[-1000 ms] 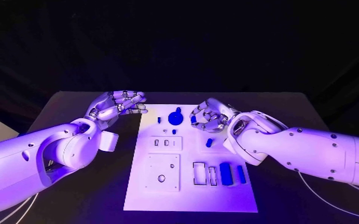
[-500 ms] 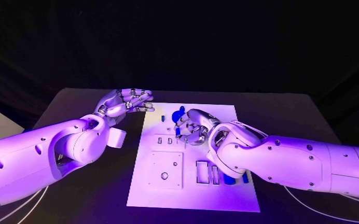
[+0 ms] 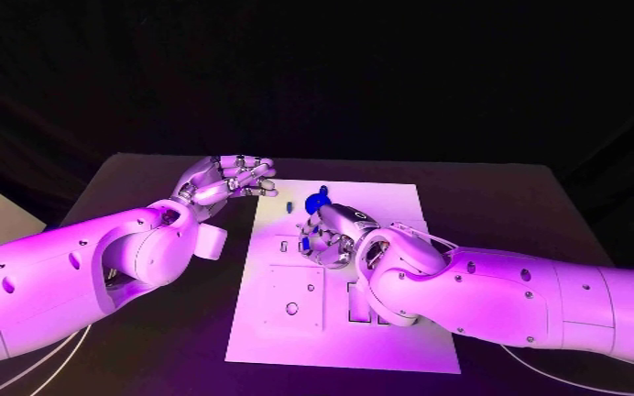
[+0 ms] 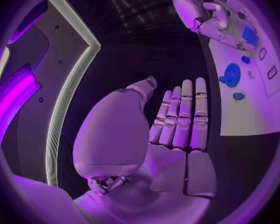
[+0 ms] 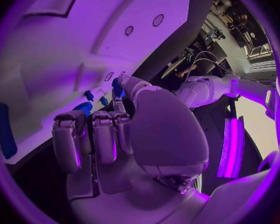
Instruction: Assemble the parts on the task board
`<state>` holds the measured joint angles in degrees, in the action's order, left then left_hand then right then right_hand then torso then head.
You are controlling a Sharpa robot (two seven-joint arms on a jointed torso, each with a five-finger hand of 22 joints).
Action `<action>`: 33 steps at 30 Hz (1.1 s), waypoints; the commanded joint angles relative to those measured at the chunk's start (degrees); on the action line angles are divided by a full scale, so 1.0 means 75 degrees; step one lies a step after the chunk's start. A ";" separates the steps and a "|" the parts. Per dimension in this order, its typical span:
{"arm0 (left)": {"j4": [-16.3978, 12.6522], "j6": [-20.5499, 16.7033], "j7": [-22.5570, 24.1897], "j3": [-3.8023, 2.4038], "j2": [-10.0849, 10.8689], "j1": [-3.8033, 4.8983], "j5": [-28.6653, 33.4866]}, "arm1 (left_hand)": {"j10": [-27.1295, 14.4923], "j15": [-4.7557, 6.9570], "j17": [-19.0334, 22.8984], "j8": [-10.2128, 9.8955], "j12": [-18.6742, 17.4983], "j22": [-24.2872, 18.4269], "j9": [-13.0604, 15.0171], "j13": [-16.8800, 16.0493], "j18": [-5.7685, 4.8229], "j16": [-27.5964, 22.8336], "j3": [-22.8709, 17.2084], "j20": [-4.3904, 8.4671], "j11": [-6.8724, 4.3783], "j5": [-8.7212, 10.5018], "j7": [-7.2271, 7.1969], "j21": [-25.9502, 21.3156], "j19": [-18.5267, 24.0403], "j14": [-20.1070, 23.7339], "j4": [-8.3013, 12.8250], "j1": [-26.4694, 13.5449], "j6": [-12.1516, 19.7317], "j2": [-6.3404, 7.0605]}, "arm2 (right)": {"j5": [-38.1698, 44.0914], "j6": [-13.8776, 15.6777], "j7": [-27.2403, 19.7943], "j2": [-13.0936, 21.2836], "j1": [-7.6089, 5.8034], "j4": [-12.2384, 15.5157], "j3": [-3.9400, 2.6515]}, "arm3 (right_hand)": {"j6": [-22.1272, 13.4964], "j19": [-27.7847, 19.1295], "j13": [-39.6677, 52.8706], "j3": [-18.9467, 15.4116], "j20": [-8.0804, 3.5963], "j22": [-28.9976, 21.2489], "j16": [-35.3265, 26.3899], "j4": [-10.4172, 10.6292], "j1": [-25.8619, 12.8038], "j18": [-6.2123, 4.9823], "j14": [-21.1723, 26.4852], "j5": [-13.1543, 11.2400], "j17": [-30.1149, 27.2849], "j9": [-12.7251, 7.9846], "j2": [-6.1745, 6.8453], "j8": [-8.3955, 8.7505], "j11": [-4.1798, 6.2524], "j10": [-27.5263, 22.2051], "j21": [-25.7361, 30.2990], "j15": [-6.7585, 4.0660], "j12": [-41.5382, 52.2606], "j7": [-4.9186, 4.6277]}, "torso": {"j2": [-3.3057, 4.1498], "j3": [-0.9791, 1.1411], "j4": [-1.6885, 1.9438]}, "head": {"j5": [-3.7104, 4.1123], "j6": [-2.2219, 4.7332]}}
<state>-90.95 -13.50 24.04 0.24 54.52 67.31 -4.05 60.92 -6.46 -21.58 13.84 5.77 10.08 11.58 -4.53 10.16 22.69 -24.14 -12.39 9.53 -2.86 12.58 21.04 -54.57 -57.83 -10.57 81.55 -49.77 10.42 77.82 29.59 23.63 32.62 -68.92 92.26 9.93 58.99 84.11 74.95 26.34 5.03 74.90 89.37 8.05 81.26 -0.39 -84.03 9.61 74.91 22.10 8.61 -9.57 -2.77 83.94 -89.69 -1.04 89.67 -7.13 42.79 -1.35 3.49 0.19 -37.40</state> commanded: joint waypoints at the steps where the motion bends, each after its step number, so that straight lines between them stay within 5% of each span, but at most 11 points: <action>1: -0.0008 0.0039 0.0021 -0.0003 -0.0020 0.0003 -0.0046 | 0.0002 0.0019 -0.0009 -0.0018 0.0017 0.0006 0.0006 -0.0008 0.0029 0.0033 -0.0016 0.0006 -0.0029 -0.0009 -0.0004 0.0027 0.0011 0.0009 0.0047 -0.0029 0.0020 -0.0045 | 0.0591 -0.0216 0.0169 -0.0051 0.0041 -0.0020 0.0005 | 0.0045 0.0786 0.2007 0.0017 -0.0057 0.2013 0.0020 -0.0023 -0.0081 0.0052 -0.0746 0.0005 0.1787 0.0137 -0.0008 -0.0068 0.0051 0.0808 -0.0041 -0.0064 0.0043 0.0014 | 0.0002 -0.0003 0.0015 | 0.0019 0.0006; 33: -0.0005 0.0042 0.0001 -0.0003 0.0017 0.0003 -0.0073 | 0.0002 0.0022 -0.0021 -0.0017 0.0019 0.0012 0.0009 -0.0009 0.0029 0.0049 -0.0016 0.0007 -0.0030 -0.0009 -0.0005 0.0038 0.0008 0.0002 0.0049 -0.0034 0.0019 -0.0042 | 0.0789 -0.0357 0.0328 -0.0110 0.0131 -0.0315 0.0020 | 0.0019 0.0786 0.2007 0.0015 -0.0065 0.2013 0.0017 -0.0022 -0.0256 0.0052 -0.0744 -0.0027 0.1777 0.0148 0.0102 -0.0077 0.0052 0.0808 -0.0041 -0.0070 0.0043 0.0012 | 0.0000 0.0001 0.0006 | -0.0014 -0.0090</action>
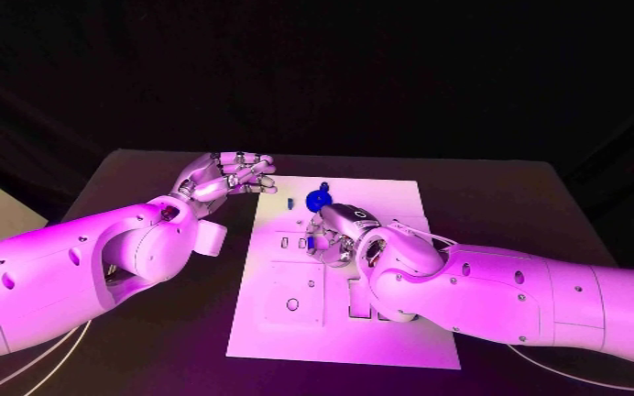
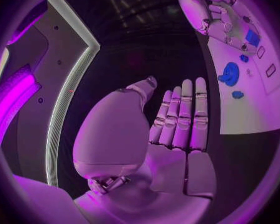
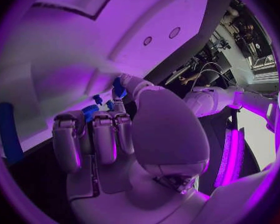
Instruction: Assemble the parts on the task board
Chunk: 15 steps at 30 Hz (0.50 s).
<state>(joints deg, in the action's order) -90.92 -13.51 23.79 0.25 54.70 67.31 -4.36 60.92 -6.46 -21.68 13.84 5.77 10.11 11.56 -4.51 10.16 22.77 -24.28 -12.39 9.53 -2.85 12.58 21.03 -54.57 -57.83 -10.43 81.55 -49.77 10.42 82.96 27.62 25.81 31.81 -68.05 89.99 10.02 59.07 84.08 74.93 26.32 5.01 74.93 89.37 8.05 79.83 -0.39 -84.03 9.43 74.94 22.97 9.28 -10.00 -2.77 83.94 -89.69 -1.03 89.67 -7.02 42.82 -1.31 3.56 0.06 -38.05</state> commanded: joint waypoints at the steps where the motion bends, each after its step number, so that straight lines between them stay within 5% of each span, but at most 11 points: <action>1: -0.0007 0.0043 0.0032 -0.0004 -0.0006 0.0004 -0.0032 | 0.0002 0.0021 -0.0007 -0.0017 0.0019 0.0007 0.0012 -0.0011 0.0030 0.0038 0.0003 0.0008 -0.0030 -0.0009 -0.0005 0.0039 0.0008 0.0002 0.0031 -0.0034 0.0019 -0.0042 | 0.0102 -0.0087 0.0040 -0.0001 0.0016 -0.0016 0.0008 | -0.0004 0.0790 0.2009 0.0015 -0.0062 0.2009 0.0015 -0.0015 -0.0102 0.0052 -0.0742 -0.0021 0.1766 0.0031 0.0031 -0.0016 0.0050 0.0808 -0.0041 -0.0069 0.0043 -0.0005 | -0.0004 -0.0003 -0.0003 | 0.0003 -0.0004; 15: -0.0006 0.0047 0.0021 -0.0003 0.0001 0.0004 -0.0033 | 0.0002 0.0021 -0.0007 -0.0017 0.0019 0.0007 0.0012 -0.0011 0.0030 0.0038 0.0003 0.0008 -0.0030 -0.0009 -0.0005 0.0039 0.0008 0.0002 0.0031 -0.0034 0.0019 -0.0042 | 0.0068 -0.0064 0.0079 -0.0005 0.0016 -0.0071 0.0009 | -0.0185 0.0790 0.1948 -0.0055 -0.0040 0.2009 0.0003 0.0102 -0.0421 0.0052 -0.0735 -0.0113 0.1732 -0.0002 0.0183 0.0068 0.0005 0.0753 -0.0041 -0.0035 -0.0038 -0.0061 | -0.0005 -0.0010 -0.0006 | 0.0013 -0.0002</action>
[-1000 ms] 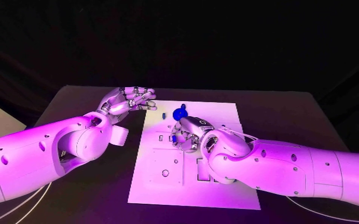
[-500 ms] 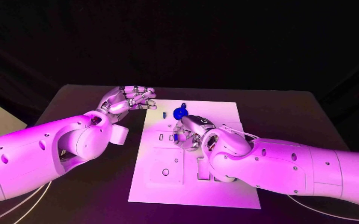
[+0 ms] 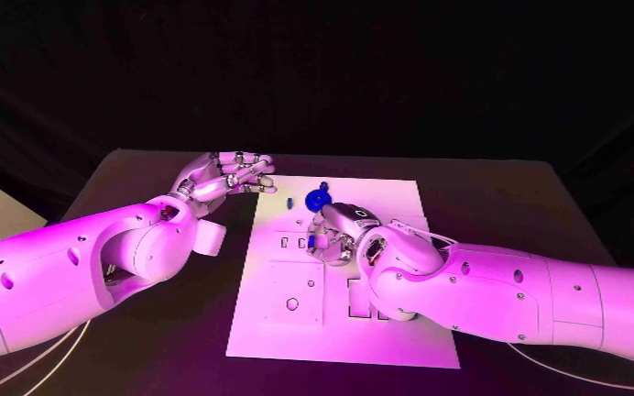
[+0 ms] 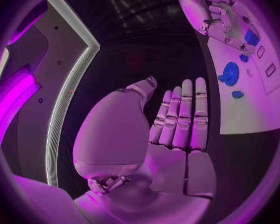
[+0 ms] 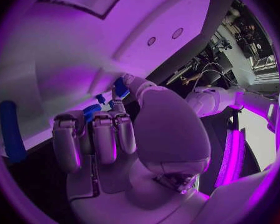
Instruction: Assemble the parts on the task board
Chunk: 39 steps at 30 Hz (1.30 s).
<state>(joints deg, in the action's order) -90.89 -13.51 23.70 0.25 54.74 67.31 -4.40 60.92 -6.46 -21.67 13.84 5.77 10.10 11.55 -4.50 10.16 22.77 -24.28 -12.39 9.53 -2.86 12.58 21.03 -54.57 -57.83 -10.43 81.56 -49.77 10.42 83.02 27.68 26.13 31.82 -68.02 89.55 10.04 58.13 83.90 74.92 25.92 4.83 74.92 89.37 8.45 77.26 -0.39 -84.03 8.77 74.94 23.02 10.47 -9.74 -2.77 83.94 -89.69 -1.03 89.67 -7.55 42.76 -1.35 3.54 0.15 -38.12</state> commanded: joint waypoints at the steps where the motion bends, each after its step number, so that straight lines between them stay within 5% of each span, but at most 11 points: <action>1: -0.0009 0.0047 0.0033 -0.0003 -0.0006 0.0004 -0.0028 | 0.0003 0.0022 -0.0009 -0.0017 0.0019 0.0008 0.0013 -0.0012 0.0029 0.0038 0.0003 0.0008 -0.0030 -0.0009 -0.0005 0.0040 0.0009 0.0001 0.0031 -0.0034 0.0019 -0.0042 | 0.0056 -0.0069 0.0030 -0.0009 0.0012 -0.0015 0.0006 | -0.0083 0.0814 0.1941 -0.0006 -0.0013 0.2011 0.0001 0.0050 -0.0091 0.0052 -0.0734 -0.0026 0.1727 -0.0014 0.0038 0.0046 -0.0001 0.0746 -0.0041 -0.0031 -0.0048 0.0003 | 0.0001 -0.0004 -0.0004 | 0.0002 0.0011; 23: 0.0028 0.0061 0.0018 0.0000 -0.0019 0.0004 -0.0028 | -0.0002 0.0023 -0.0040 -0.0018 0.0019 0.0024 0.0021 -0.0012 0.0026 0.0075 -0.0002 0.0012 -0.0031 -0.0008 -0.0008 0.0067 0.0013 0.0009 0.0038 -0.0051 0.0019 -0.0037 | 0.0036 0.0030 -0.0041 -0.0026 0.0011 0.0004 0.0006 | -0.0471 0.0807 0.1794 -0.0179 0.0087 0.2001 -0.0020 0.0114 -0.0252 0.0048 -0.0719 -0.0251 0.1664 -0.0113 0.0278 0.0275 -0.0136 0.0606 -0.0029 0.0084 -0.0250 -0.0144 | 0.0004 0.0001 -0.0002 | -0.0023 -0.0022; 27: 0.0033 0.0064 0.0016 0.0001 -0.0021 0.0003 -0.0031 | -0.0005 0.0023 -0.0045 -0.0019 0.0018 0.0026 0.0023 -0.0011 0.0025 0.0080 -0.0004 0.0012 -0.0031 -0.0009 -0.0008 0.0070 0.0016 0.0014 0.0040 -0.0052 0.0020 -0.0036 | 0.0035 0.0091 -0.0058 -0.0023 0.0011 0.0045 0.0006 | -0.0582 0.0797 0.1722 -0.0477 0.0124 0.1986 -0.0023 0.0233 -0.0300 0.0043 -0.0717 -0.0578 0.1660 -0.0138 0.0340 0.0337 -0.0163 0.0535 -0.0011 0.0113 -0.0351 -0.0167 | 0.0003 0.0002 0.0004 | -0.0021 -0.0032; 39: 0.0052 0.0063 -0.0010 0.0004 -0.0029 0.0003 -0.0065 | -0.0010 0.0026 -0.0058 -0.0021 0.0017 0.0034 0.0025 -0.0011 0.0026 0.0097 -0.0006 0.0014 -0.0031 -0.0009 -0.0008 0.0083 0.0013 0.0010 0.0046 -0.0054 0.0023 -0.0033 | 0.0055 0.0425 -0.0127 0.0008 0.0011 0.0111 0.0006 | -0.0677 0.0780 0.1633 -0.1025 0.0137 0.1961 -0.0029 0.0438 -0.0253 0.0034 -0.0713 -0.0448 0.1644 -0.0148 0.0320 0.0378 -0.0176 0.0450 0.0020 0.0125 -0.0472 -0.0178 | 0.0001 0.0004 0.0001 | -0.0028 -0.0038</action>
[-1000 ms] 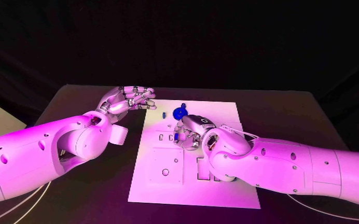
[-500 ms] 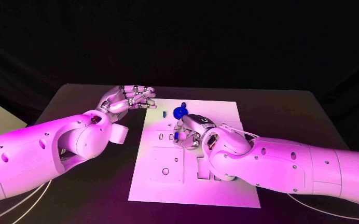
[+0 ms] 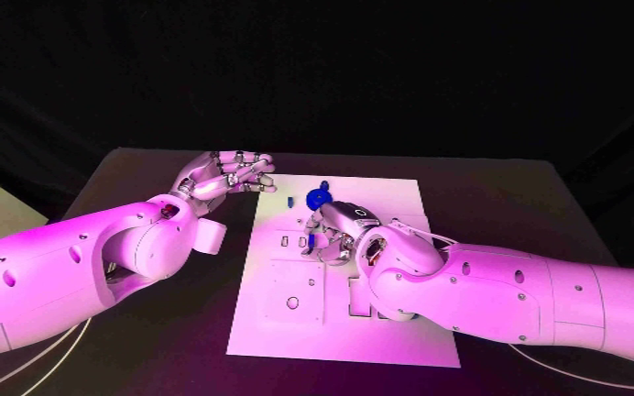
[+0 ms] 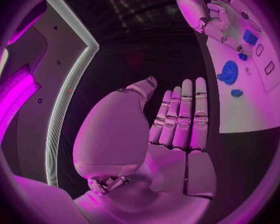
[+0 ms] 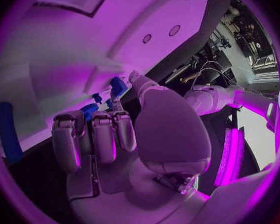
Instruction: Assemble the parts on the task board
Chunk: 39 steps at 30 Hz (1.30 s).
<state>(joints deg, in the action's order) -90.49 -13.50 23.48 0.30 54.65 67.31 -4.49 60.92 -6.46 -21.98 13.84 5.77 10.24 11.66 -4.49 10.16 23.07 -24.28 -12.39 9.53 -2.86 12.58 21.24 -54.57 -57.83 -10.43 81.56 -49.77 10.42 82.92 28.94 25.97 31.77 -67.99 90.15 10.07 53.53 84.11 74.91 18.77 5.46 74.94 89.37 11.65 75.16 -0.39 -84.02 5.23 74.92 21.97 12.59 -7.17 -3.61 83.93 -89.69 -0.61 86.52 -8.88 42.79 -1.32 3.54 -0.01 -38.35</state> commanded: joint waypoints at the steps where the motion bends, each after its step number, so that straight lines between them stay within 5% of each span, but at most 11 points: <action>1: 0.0005 0.0061 0.0004 -0.0003 -0.0018 0.0003 -0.0066 | -0.0010 0.0026 -0.0017 -0.0021 0.0017 0.0016 0.0009 -0.0012 0.0027 0.0058 -0.0006 0.0014 -0.0031 -0.0009 -0.0008 0.0054 0.0013 0.0010 0.0046 -0.0054 0.0023 -0.0033 | 0.0074 0.0327 -0.0128 0.0024 0.0006 0.0040 0.0001 | -0.0079 0.0752 0.1628 -0.0156 0.0055 0.1959 -0.0031 0.0048 0.0039 0.0035 -0.0713 0.0018 0.1641 -0.0010 0.0032 0.0042 -0.0067 0.0445 0.0019 0.0070 -0.0060 -0.0004 | -0.0002 0.0003 0.0001 | -0.0008 -0.0009; 7: 0.0075 0.0028 -0.0430 -0.0002 -0.0039 0.0003 -0.0486 | -0.0041 0.0111 -0.0346 -0.0040 0.0020 0.0235 0.0052 -0.0014 0.0029 0.0616 0.0024 0.0105 -0.0067 -0.0009 -0.0033 0.0437 -0.0154 -0.0228 0.0078 -0.0166 0.0052 -0.0001 | -0.0289 0.0936 -0.0856 0.0204 -0.0020 0.0125 -0.0010 | -0.0289 0.0741 0.1581 -0.1181 0.0094 0.1942 -0.0034 0.0544 0.0476 0.0028 -0.0712 0.0021 0.1637 -0.0051 -0.0147 0.0166 -0.0122 0.0402 0.0042 0.0117 -0.0119 -0.0066 | -0.0018 0.0004 -0.0003 | -0.0017 -0.0023; 13: 0.0218 -0.0083 -0.1284 -0.0002 -0.0122 0.0006 -0.1203 | 0.0727 0.0421 -0.1630 -0.0019 0.0756 0.0974 0.0160 -0.0412 0.0039 0.2791 0.0454 0.0430 -0.0332 -0.0016 -0.0179 0.1672 -0.0691 -0.1008 -0.0246 -0.0682 0.0085 0.0117 | -0.1835 0.1154 -0.2672 0.0535 -0.0232 0.0160 -0.0063 | -0.0431 0.0539 0.1485 -0.1322 0.0126 0.1654 -0.0107 0.0621 0.0832 -0.0075 -0.0662 0.0246 0.1429 -0.0085 -0.0311 0.0282 -0.0168 0.0302 0.0422 0.0154 -0.0247 -0.0120 | -0.0044 0.0004 -0.0015 | -0.0023 -0.0006; 15: 0.0319 -0.0077 -0.1741 -0.0003 -0.0179 0.0010 -0.1526 | 0.0893 0.0621 -0.3299 0.0420 0.1958 0.1706 0.0412 -0.1236 0.0012 0.4851 0.0753 0.0673 -0.0462 -0.0045 -0.0319 0.2831 -0.0988 -0.1698 -0.0438 -0.0767 -0.0068 0.0112 | -0.2738 0.1086 -0.3463 0.0734 -0.0373 0.0179 -0.0081 | -0.0392 0.0377 0.1365 -0.1334 0.0131 0.1428 -0.0182 0.0627 0.0887 -0.0155 -0.0609 0.0287 0.1229 -0.0075 -0.0348 0.0270 -0.0167 0.0176 0.0724 0.0154 -0.0412 -0.0117 | -0.0083 0.0004 -0.0025 | -0.0022 -0.0008; 16: 0.0358 -0.0051 -0.1952 -0.0003 -0.0200 0.0012 -0.1710 | 0.0516 0.0721 -0.4423 0.0786 0.3089 0.2190 0.0629 -0.2098 0.0022 0.5950 0.0875 0.0759 -0.0588 0.0000 -0.0418 0.3530 -0.0871 -0.2088 -0.0543 -0.0743 -0.0036 -0.0001 | -0.3162 0.1037 -0.3739 0.0827 -0.0437 0.0186 -0.0087 | -0.0363 0.0313 0.1305 -0.1320 0.0130 0.1339 -0.0211 0.0620 0.0927 -0.0186 -0.0590 0.0322 0.1160 -0.0067 -0.0380 0.0256 -0.0161 0.0112 0.0845 0.0149 -0.0495 -0.0111 | -0.0092 0.0004 -0.0027 | -0.0024 -0.0013; 18: 0.0413 0.0034 -0.2352 -0.0004 -0.0233 0.0019 -0.2103 | 0.0186 0.0710 -0.4975 0.1086 0.4059 0.2507 0.0821 -0.2809 0.0025 0.6405 0.0993 0.0744 -0.0564 0.0045 -0.0442 0.3951 -0.0615 -0.2246 -0.0647 -0.0750 0.0058 -0.0001 | -0.3957 0.0943 -0.4138 0.1005 -0.0554 0.0192 -0.0096 | -0.0247 0.0221 0.1244 -0.1356 0.0119 0.1213 -0.0263 0.0636 0.0890 -0.0229 -0.0558 0.0378 0.1046 -0.0034 -0.0390 0.0182 -0.0138 0.0048 0.1021 0.0131 -0.0577 -0.0081 | -0.0114 0.0007 -0.0036 | -0.0029 -0.0008; 22: 0.0504 0.0437 -0.3260 -0.0006 -0.0322 0.0088 -0.2993 | -0.0159 0.0830 -0.6561 0.1876 0.5893 0.4885 0.1370 -0.4057 -0.0272 0.7593 0.1160 0.0837 -0.0754 -0.0021 -0.0570 0.5924 -0.1477 -0.3143 -0.0797 -0.0861 0.0108 -0.0128 | -0.5383 0.0745 -0.4639 0.1399 -0.0782 0.0174 -0.0112 | -0.0181 0.0171 0.1166 -0.1378 0.0075 0.1129 -0.0316 0.0625 0.0890 -0.0254 -0.0537 0.0780 0.0961 0.0020 -0.0405 0.0056 -0.0093 -0.0026 0.1148 0.0085 -0.0675 -0.0038 | -0.0151 0.0010 -0.0035 | -0.0030 -0.0019; 25: 0.0552 0.0852 -0.3990 -0.0007 -0.0414 0.0210 -0.3694 | 0.0249 0.0911 -0.7302 0.2227 0.6933 0.6040 0.1640 -0.5069 -0.0448 0.8055 0.1244 0.0898 -0.0846 -0.0011 -0.0672 0.6757 -0.2029 -0.3551 -0.0815 -0.1126 0.0081 -0.0265 | -0.6224 0.0640 -0.4831 0.1695 -0.0960 0.0143 -0.0122 | -0.0186 0.0183 0.1167 -0.1396 0.0066 0.1139 -0.0312 0.0637 0.0851 -0.0249 -0.0544 0.0936 0.0982 0.0032 -0.0412 0.0030 -0.0088 -0.0022 0.1137 0.0079 -0.0670 -0.0034 | -0.0172 0.0019 -0.0039 | -0.0035 -0.0040; 32: 0.0661 0.1766 -0.5415 -0.0003 -0.0794 0.0555 -0.4927 | 0.0962 0.1041 -0.8012 0.2795 0.8059 0.7104 0.2165 -0.6403 -0.0625 0.8435 0.1402 0.1001 -0.0999 -0.0013 -0.0857 0.7463 -0.2543 -0.3892 -0.0836 -0.1562 -0.0079 -0.0439 | -0.7035 0.0513 -0.4887 0.2121 -0.1257 -0.0091 -0.0136 | -0.0195 0.0195 0.1172 -0.1408 0.0063 0.1152 -0.0306 0.0642 0.0823 -0.0244 -0.0550 0.0976 0.0999 0.0036 -0.0417 0.0019 -0.0087 -0.0014 0.1122 0.0077 -0.0661 -0.0033 | -0.0224 0.0053 -0.0044 | -0.0041 -0.0087; 39: 0.0997 0.2478 -0.6479 0.0140 -0.1435 0.0914 -0.5735 | 0.1003 0.1114 -0.8160 0.3085 0.8214 0.7363 0.2627 -0.6573 -0.0666 0.8505 0.1454 0.1080 -0.1072 -0.0016 -0.0930 0.7648 -0.2633 -0.3960 -0.0845 -0.1863 0.0095 -0.0594 | -0.7082 0.0447 -0.4746 0.2251 -0.1339 -0.0253 -0.0138 | -0.0239 0.0201 0.1166 -0.1414 0.0059 0.1156 -0.0306 0.0636 0.0805 -0.0242 -0.0553 0.1037 0.1005 0.0036 -0.0432 0.0021 -0.0088 -0.0016 0.1119 0.0075 -0.0665 -0.0037 | -0.0225 0.0098 -0.0044 | -0.0054 -0.0160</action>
<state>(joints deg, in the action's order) -83.55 -0.43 -18.14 1.26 44.55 73.78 -41.79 68.62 1.44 -74.95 36.76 67.57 65.40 31.16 -53.97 6.14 86.47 -13.67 -4.31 1.64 -3.01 5.53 78.27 -74.14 -83.95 -16.92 68.06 -49.42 5.97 32.10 33.91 -8.60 48.62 -77.98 88.28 9.04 52.01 83.90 74.90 8.54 6.07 74.92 87.24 16.51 81.38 -1.33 -84.02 12.64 74.93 22.18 9.75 -6.87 -4.52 83.84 -81.31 0.20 81.69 -9.20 41.13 -0.74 3.23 -0.34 -39.41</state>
